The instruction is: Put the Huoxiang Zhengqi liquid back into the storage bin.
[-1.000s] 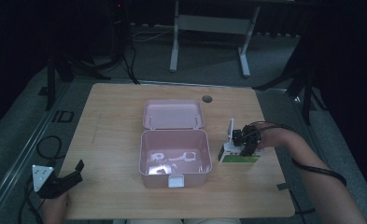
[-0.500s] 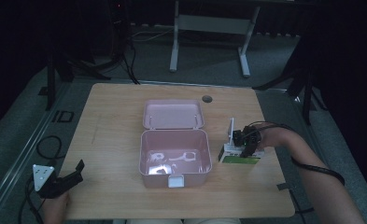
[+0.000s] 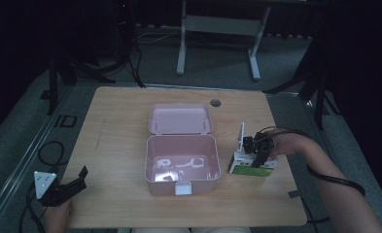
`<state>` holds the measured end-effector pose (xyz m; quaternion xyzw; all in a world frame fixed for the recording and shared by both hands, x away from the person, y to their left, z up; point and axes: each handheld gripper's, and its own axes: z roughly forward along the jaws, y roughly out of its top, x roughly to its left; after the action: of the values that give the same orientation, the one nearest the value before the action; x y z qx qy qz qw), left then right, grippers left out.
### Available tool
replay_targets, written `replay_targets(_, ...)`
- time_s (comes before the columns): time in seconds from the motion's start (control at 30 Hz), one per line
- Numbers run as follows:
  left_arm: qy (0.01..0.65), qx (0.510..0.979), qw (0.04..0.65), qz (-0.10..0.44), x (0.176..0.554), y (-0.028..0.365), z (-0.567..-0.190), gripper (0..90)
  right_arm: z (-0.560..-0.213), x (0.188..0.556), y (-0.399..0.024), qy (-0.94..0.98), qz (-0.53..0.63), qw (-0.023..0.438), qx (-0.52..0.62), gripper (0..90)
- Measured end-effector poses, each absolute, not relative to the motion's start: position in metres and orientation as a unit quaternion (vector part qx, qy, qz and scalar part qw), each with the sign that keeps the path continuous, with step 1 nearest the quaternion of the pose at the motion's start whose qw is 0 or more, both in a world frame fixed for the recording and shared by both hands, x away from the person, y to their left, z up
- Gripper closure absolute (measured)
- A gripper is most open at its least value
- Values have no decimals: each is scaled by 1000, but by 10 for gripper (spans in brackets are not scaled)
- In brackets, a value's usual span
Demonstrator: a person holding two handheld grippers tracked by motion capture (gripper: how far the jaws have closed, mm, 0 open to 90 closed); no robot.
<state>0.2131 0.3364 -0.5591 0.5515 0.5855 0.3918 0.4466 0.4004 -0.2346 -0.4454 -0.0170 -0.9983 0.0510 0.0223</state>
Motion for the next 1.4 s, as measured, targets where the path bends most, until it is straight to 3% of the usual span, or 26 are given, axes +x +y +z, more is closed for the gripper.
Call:
replay_targets(0.4, 585, 550, 446, 394, 213, 336, -559, 16, -420, 385, -227, -998, 52, 29, -18, 623)
replay_targets(1.07, 587, 548, 446, 394, 213, 336, -559, 16, -350, 366, -212, -998, 58, 3, -29, 624)
replay_targets(1.4, 588, 549, 445, 393, 213, 336, -559, 16, -334, 367, -194, -998, 51, -5, -21, 624)
